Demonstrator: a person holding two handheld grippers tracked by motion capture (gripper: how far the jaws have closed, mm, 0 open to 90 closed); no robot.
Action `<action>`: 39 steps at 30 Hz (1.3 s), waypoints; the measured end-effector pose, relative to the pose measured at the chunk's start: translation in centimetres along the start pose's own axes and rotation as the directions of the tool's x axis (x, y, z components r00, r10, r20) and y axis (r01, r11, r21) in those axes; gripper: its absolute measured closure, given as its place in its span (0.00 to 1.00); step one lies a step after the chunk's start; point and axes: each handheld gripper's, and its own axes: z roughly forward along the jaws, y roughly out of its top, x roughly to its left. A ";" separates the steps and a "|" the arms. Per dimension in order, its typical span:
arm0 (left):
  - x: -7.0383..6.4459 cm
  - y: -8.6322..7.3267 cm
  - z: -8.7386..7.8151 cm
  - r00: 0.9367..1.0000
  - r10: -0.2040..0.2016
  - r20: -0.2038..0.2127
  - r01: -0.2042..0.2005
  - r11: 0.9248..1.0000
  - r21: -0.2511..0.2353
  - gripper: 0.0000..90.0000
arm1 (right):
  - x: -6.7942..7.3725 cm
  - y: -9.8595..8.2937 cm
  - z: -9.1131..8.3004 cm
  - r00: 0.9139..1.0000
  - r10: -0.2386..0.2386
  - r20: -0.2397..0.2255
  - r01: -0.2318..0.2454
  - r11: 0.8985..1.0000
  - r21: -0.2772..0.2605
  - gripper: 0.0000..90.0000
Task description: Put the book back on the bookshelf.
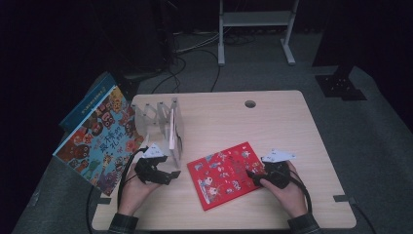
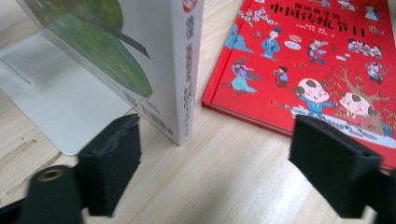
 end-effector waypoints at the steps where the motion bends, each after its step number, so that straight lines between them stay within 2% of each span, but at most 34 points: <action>1: -0.1 -0.1 0.0 1.000 0.001 0.000 -0.001 1.000 0.005 0.11 | -0.2 0.1 0.1 1.000 0.001 0.006 -0.001 1.000 0.001 0.25; 6: -0.3 -0.9 0.1 1.000 -0.001 0.002 0.001 1.000 0.015 0.06 | -1.6 1.0 1.2 0.999 0.034 0.025 -0.034 0.999 0.004 0.25; 10: -0.4 -1.5 0.2 1.000 -0.007 0.002 0.007 1.000 0.023 0.03 | -2.0 1.5 2.9 0.999 0.040 0.031 -0.041 0.999 0.032 0.25; 17: -0.9 -2.0 0.3 1.000 0.003 0.006 -0.003 0.999 0.038 0.02 | -2.8 1.1 5.5 0.996 0.081 0.021 -0.082 0.994 0.071 0.27; 18: -0.9 -2.0 0.3 1.000 0.001 0.006 -0.001 0.999 0.038 0.02 | -2.8 1.1 5.6 0.995 0.095 0.005 -0.095 0.993 0.068 0.27; 25: -1.0 -1.9 0.5 1.000 0.007 0.014 -0.008 0.999 0.039 0.02 | -2.6 1.2 5.8 0.996 0.089 -0.014 -0.088 0.994 0.067 0.29; 28: -1.2 -1.8 0.6 1.000 0.011 0.019 -0.012 0.999 0.038 0.02 | -2.5 1.1 5.8 0.996 0.083 -0.038 -0.081 0.994 0.070 0.29; 34: -1.7 -1.6 0.6 0.999 0.027 0.034 -0.028 0.999 0.037 0.02 | -1.3 1.0 6.1 0.993 0.077 -0.093 -0.071 0.995 0.067 0.29; 39: -2.3 -1.9 0.7 0.998 0.028 0.053 -0.030 0.999 0.038 0.02 | -0.4 1.1 6.3 0.991 0.063 -0.116 -0.056 0.996 0.067 0.29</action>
